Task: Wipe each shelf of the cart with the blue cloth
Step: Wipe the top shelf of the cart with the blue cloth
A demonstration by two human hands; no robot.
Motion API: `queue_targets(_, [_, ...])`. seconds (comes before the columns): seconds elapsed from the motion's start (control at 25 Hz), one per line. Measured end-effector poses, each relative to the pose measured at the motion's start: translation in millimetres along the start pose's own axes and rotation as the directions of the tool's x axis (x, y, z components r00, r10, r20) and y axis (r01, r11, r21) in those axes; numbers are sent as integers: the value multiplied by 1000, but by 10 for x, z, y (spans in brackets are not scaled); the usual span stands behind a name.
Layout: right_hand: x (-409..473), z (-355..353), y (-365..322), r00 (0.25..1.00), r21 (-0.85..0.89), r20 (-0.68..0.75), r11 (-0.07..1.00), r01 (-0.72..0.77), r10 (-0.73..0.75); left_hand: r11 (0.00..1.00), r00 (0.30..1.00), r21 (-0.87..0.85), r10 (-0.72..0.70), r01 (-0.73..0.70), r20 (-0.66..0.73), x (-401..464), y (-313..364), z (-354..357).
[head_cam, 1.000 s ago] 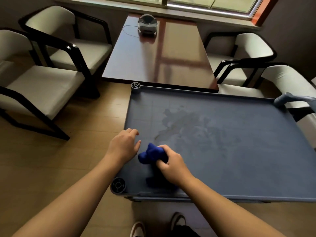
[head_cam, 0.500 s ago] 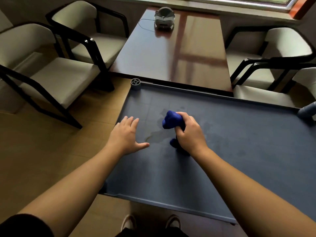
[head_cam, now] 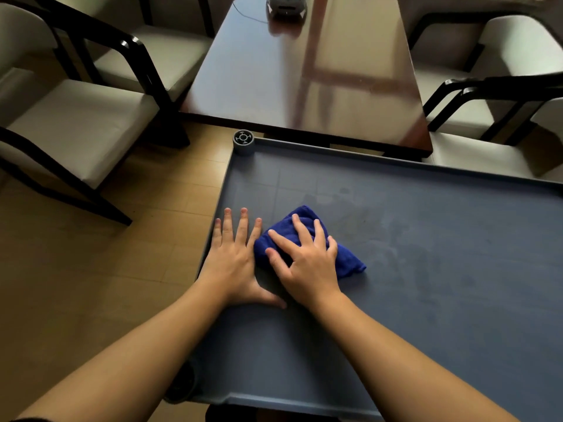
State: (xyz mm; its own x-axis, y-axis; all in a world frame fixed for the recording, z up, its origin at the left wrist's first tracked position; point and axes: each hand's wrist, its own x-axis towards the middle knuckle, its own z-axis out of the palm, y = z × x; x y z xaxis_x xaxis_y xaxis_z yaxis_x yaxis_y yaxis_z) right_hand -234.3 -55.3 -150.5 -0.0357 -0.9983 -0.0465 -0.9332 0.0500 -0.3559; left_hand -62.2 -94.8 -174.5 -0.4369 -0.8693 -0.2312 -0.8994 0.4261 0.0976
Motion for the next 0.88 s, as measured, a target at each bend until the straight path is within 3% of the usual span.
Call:
queue_targets(0.16, [-84,52,47,992,-79,-51,991,108,-112,1000,999,-2,22,-22,-30,-7,-2,2])
queue_targets(0.4, [-136,27,480,967,29,-165,979,201,-194,1000,999,29,-4,5,-35,-17,37,-38])
queue_targets(0.76, [-486,-327,1661,943,18,-332,999,-31,35,999,999,31,-38,38,-17,-13,34,-33])
queue_targets(0.88, [-695,-529,2283,910,22,-353,974,-224,217,999,999,36,-39,39,-6,-10,9,-24])
